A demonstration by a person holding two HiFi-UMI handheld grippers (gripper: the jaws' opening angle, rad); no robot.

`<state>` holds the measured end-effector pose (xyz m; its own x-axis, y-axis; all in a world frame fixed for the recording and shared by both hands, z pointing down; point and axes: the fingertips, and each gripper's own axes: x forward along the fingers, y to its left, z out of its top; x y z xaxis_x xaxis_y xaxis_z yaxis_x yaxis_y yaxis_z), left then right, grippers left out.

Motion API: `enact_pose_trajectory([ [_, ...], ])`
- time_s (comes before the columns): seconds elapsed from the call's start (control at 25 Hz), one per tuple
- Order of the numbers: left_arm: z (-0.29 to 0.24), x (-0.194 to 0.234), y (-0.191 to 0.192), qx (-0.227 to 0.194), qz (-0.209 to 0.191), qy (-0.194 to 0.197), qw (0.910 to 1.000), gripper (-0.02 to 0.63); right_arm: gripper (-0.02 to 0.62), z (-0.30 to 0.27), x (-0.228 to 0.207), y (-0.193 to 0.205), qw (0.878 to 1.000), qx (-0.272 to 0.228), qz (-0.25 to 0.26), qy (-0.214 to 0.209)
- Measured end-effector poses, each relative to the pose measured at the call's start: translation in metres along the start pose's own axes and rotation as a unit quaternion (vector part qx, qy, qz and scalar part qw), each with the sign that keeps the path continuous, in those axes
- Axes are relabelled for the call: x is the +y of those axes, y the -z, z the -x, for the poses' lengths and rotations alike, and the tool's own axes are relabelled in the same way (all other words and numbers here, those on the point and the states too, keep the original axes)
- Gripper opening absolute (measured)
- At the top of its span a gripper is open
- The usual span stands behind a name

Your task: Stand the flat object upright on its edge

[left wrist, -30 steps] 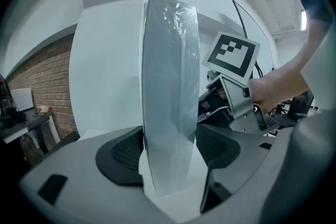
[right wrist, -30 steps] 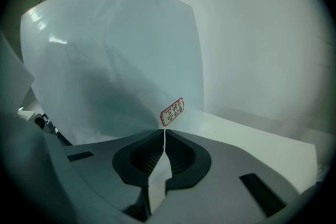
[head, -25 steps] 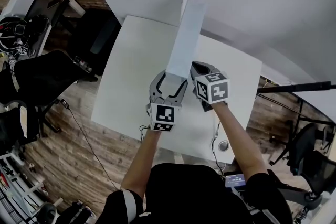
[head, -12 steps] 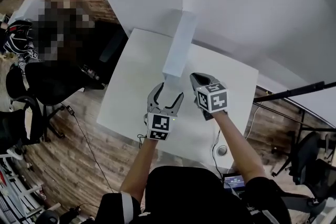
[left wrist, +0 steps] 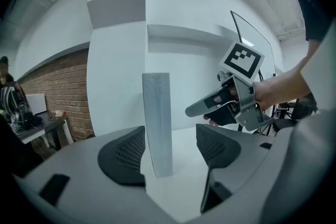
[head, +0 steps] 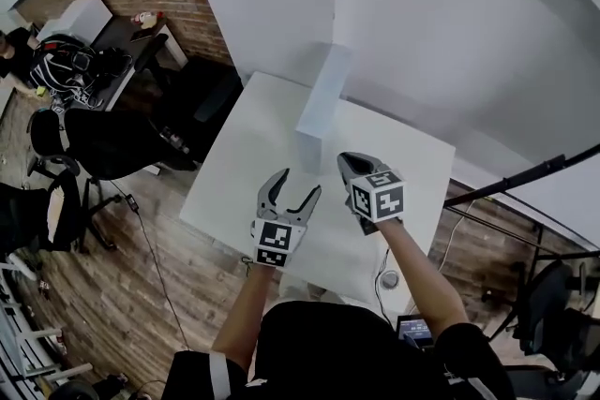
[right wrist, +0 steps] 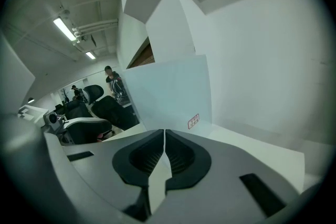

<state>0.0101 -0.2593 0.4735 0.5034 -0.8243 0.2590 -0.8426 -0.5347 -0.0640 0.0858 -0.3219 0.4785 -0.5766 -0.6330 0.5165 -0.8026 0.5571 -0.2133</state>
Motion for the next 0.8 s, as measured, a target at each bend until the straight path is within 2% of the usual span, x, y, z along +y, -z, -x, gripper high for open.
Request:
enact_pose_trajectory([
  [0.16, 0.018, -0.004, -0.013, -0.008, -0.002, -0.01, 0.9999, 0.313, 0.043, 0.019, 0.012, -0.011, 1.0, -0.015, 0.02, -0.008],
  [0.4, 0.043, -0.01, -0.043, -0.034, 0.013, -0.017, 0.9992, 0.255, 0.043, 0.047, 0.032, -0.03, 0.998, -0.04, 0.046, -0.023],
  [0.6, 0.068, -0.021, -0.068, -0.054, 0.014, -0.024, 0.9981, 0.151, 0.043, 0.073, 0.056, -0.041, 0.994, -0.071, 0.071, -0.035],
  [0.8, 0.087, -0.033, -0.085, -0.07, 0.009, -0.04, 0.9967, 0.078, 0.043, 0.094, 0.076, -0.047, 0.99, -0.091, 0.092, -0.048],
])
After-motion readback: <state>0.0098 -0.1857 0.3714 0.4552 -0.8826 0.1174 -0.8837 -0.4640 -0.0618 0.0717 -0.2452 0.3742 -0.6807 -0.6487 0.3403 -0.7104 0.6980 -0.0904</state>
